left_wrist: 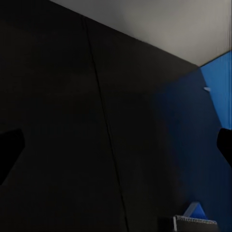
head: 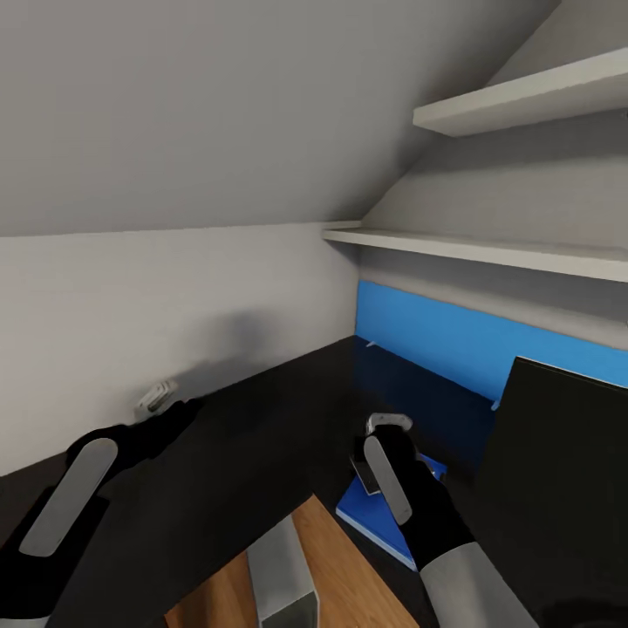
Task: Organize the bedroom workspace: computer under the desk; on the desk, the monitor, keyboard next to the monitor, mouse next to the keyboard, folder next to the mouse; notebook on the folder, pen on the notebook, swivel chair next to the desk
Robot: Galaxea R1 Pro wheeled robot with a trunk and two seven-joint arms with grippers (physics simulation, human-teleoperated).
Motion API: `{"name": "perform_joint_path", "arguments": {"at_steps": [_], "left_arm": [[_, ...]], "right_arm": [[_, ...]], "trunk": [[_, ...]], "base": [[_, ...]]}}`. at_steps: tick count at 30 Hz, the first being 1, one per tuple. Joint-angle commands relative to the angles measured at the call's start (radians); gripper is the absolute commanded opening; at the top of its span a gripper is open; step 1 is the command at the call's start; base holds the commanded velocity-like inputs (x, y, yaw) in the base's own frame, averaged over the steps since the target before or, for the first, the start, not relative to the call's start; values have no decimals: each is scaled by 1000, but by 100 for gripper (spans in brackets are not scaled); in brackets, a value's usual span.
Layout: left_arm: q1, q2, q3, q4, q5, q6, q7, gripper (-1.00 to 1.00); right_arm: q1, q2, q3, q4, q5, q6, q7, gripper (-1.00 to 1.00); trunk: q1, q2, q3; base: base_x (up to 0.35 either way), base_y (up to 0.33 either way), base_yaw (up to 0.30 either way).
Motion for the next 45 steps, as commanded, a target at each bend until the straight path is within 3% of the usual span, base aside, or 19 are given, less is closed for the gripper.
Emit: {"name": "perform_joint_path", "arguments": {"at_steps": [1, 6, 10, 23, 28, 36, 45], "left_arm": [[-1, 1, 0, -1, 7, 0, 1, 100], [-1, 0, 17, -2, 14, -1, -63, 100], [-1, 1, 21, -2, 19, 0, -77, 100], [-1, 0, 21, -3, 21, 2, -83, 100], [-1, 0, 21, -4, 24, 2, -84, 100], [-1, 1, 22, -4, 56, 3, -83, 100], [1, 2, -5, 2, 52, 9, -84, 100]], "right_arm": [[-1, 0, 0, -1, -22, 1, -9, -100], [-1, 0, -2, 0, -102, 0, -9, -100], [-1, 0, -2, 0, -118, -1, -9, -100], [-3, 0, -3, 18, -126, -12, -8, -100], [-14, 0, -4, 71, -127, -58, -7, -100], [-51, 0, -4, 150, -130, -86, -7, -100], [-65, 0, -3, 167, -131, -90, -7, -100]], "trunk": [[0, -1, -1], [0, -1, -1], [0, -1, -1], [0, -1, -1], [19, -36, -17], [50, -92, -42], [50, -92, -42]], "base": [[0, 0, -25], [0, 0, -63], [0, 0, -229], [0, 0, -213], [0, 0, -23], [0, 0, -4], [63, 0, 0]]}}
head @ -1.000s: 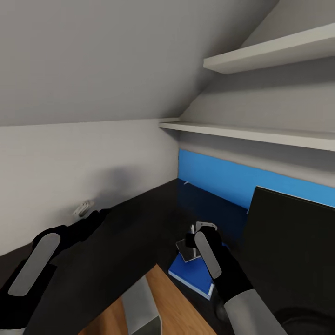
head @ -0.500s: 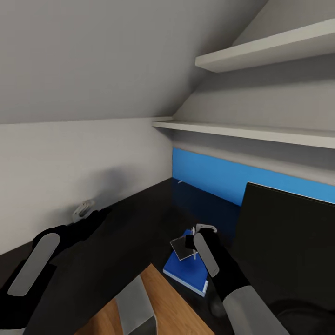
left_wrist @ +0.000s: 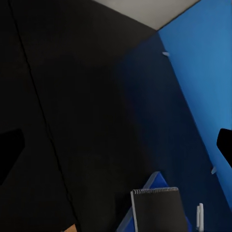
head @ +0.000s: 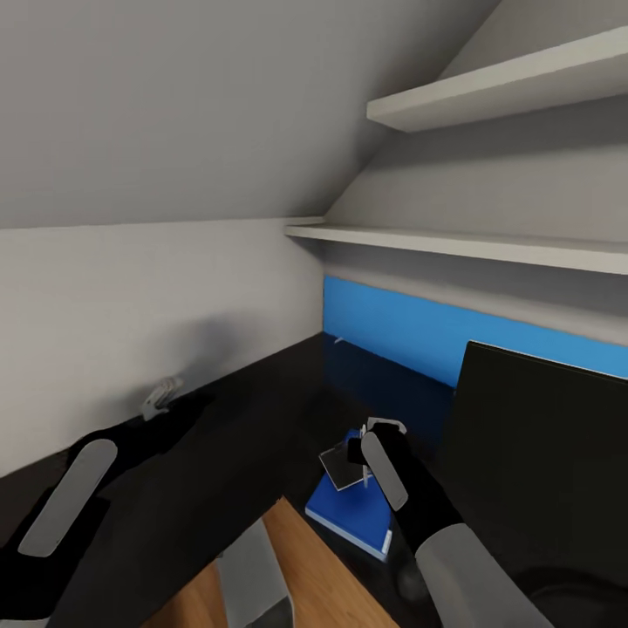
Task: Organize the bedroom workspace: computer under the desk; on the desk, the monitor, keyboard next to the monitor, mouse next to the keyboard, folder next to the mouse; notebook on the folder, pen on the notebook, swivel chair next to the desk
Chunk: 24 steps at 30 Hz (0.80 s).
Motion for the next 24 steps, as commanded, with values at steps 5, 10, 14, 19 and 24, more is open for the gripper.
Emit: {"name": "perform_joint_path", "arguments": {"at_steps": [5, 10, 14, 19, 24], "left_arm": [[1, 0, -1, 7, 11, -10, 11, 100], [1, -2, 36, 10, 25, -27, 12, 100], [1, -2, 45, 6, 28, -27, 13, 100], [0, -1, 49, 5, 29, -23, 13, 100], [0, -1, 49, 4, 30, -21, 10, 100]], "right_arm": [[-1, 0, 2, 0, -11, 0, -9, -100], [-1, 0, 3, 7, -11, 0, -9, -100], [-6, 0, 3, 18, -14, 0, -9, -100], [-11, 0, 4, 22, -30, -1, -9, -100], [-12, 0, 4, 23, -34, -2, -9, -100]], "trunk": [[0, -1, -1], [8, -15, -8], [23, -43, -20], [43, -78, -36], [46, -85, -39]], "base": [[198, 0, 0], [45, 0, 0], [9, 0, 0], [2, 0, 0], [0, 0, 0]]}}
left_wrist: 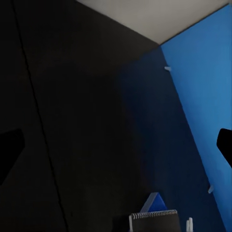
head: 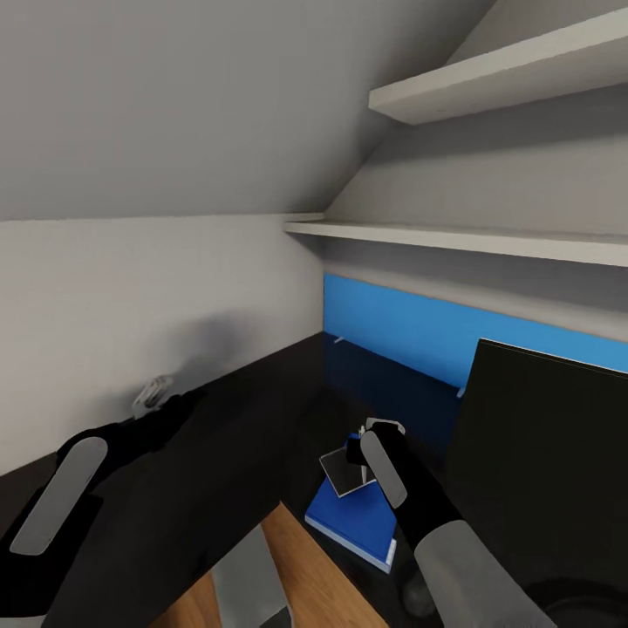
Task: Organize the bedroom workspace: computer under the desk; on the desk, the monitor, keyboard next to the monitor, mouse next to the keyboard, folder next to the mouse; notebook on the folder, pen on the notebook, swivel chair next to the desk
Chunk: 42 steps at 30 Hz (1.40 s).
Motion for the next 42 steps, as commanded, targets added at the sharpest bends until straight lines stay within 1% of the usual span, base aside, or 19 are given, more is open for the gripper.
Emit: {"name": "perform_joint_path", "arguments": {"at_steps": [1, 4, 7, 9, 12, 15, 17, 19, 23, 29, 33, 38, 42], "left_arm": [[-1, 1, -1, -2, 8, 0, 8, 100], [0, 1, -7, -3, 6, 2, 8, 100], [4, 1, -40, -2, -4, 4, 7, 100], [8, 2, -52, -2, -8, 4, 8, 100], [10, 3, -59, 1, -10, 1, 9, 100], [12, 3, -53, 6, -5, -7, 6, 100], [12, 3, -42, 7, -1, -10, 4, 100], [12, 2, -21, 7, 2, -9, 2, 100], [11, 0, -8, 5, 5, -5, -1, 100], [11, 0, -5, 5, 6, -2, 0, 100], [11, -1, -5, 3, 7, -2, -1, 100], [11, 0, -6, -1, 7, -1, -6, 100], [11, 0, -6, -2, 7, -1, -7, 100]], "right_arm": [[-1, 0, 1, -1, -11, 1, -9, -100], [-1, 0, 0, -1, -12, 0, -9, -100], [-1, 0, 0, -1, -12, 0, -9, -100], [-1, 0, 0, -1, -12, -1, -9, -100], [-1, 0, 0, -1, -12, -2, -9, -100], [-1, 0, 0, -1, -12, -3, -9, -100], [-1, 0, 0, -1, -12, -4, -9, -100], [-1, 0, 0, -1, -12, -4, -9, -100], [-1, 0, 0, -1, -12, -4, -9, -100], [-1, 0, 0, -1, -12, -15, -9, -100], [0, 0, 1, -1, -11, -38, -10, -100], [0, 0, 2, -1, -11, -45, -11, -100], [0, 0, 2, -1, -11, -46, -11, -100]], "trunk": [[0, -1, -1], [0, -1, -1], [0, -1, -1], [0, -1, -1], [0, -1, -1], [0, -1, -1], [0, -1, -1], [8, -15, -7], [23, -43, -20], [46, -85, -39], [46, -85, -39], [46, -85, -39], [46, -85, -39]], "base": [[0, 0, 0], [0, 0, 0], [85, 44, 0], [197, 119, 0], [165, 99, 0], [71, 43, 0], [36, 22, 0], [21, 13, 0], [8, 5, 0], [1, 1, 0], [0, 0, -61], [0, 0, -204], [0, 0, -74]]}}
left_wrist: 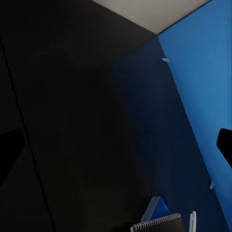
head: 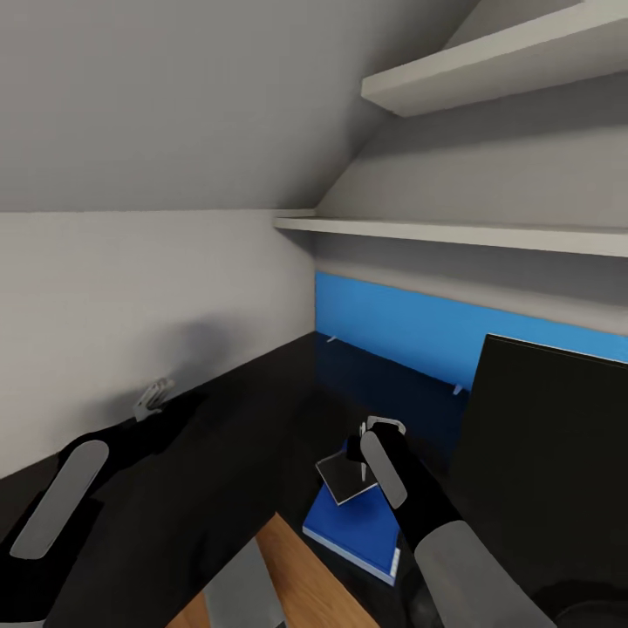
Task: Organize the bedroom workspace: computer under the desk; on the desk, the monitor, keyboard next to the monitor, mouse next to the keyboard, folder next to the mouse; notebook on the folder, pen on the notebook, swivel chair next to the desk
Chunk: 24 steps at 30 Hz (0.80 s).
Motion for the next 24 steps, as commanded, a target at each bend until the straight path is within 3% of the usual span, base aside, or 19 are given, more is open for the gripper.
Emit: {"name": "perform_joint_path", "arguments": {"at_steps": [1, 21, 24], "left_arm": [[-1, 1, 0, -2, 8, -1, 8, 100], [-1, 2, 2, -4, 8, 1, 8, 100], [-2, 2, 2, -4, 8, 1, 8, 100]], "right_arm": [[-1, 0, 1, -1, -11, 0, -9, -100], [-1, 0, 1, -1, -11, 0, -9, -100], [-1, 0, 1, -1, -11, 0, -9, -100]], "trunk": [[0, -1, -1], [69, -127, -58], [69, -127, -58]], "base": [[0, 0, -26], [0, 0, -3], [0, 0, 0]]}}
